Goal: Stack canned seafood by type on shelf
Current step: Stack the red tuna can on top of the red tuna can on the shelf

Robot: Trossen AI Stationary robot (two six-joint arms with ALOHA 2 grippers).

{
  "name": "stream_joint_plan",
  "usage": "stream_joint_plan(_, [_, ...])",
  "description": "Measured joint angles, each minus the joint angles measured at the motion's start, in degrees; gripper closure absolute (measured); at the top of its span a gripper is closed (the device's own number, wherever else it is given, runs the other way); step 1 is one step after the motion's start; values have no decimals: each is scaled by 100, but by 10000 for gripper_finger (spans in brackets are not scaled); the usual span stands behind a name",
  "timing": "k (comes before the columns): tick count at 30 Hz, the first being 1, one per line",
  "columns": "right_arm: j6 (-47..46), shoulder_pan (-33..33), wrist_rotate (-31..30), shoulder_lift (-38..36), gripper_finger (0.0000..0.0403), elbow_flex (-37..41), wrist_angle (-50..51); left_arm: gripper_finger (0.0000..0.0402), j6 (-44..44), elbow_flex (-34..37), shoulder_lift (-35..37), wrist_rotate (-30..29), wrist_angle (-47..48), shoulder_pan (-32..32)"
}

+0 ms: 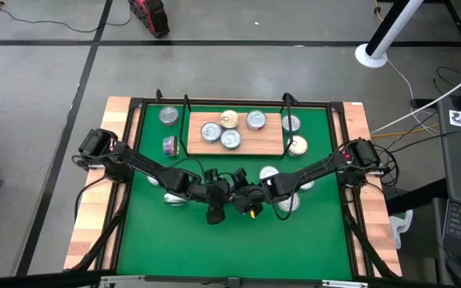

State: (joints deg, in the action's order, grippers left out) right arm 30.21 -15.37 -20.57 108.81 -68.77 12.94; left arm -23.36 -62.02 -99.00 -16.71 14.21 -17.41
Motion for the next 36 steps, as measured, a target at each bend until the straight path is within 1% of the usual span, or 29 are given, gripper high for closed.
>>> stream_joint_plan(2, [-6,1,-93,-3,276,-17,-38,237,118,0,97,3,51,2])
stream_joint_plan(5, [-21,1,-268,-22,276,-71,-25,225,229,0,284,-3,90,34])
stream_joint_plan(10, [-6,14,-403,-18,276,-170,82,222,237,-8,620,22,204,96])
stream_joint_plan(15, [-1,12,-721,-15,275,-352,232,222,364,-15,951,6,344,129])
stream_joint_plan(18, [1,12,-940,-13,275,-481,536,222,483,-15,1194,-22,376,131])
stream_joint_plan(22, [3,8,-1317,-14,275,-709,989,222,508,-15,1527,-114,600,129])
stream_joint_plan(27, [8,5,-1631,-15,275,-1052,1564,222,593,-13,1902,-252,896,131])
stream_joint_plan(36, [2,43,-2554,-15,275,-1694,2944,222,774,-7,2200,-491,1141,133])
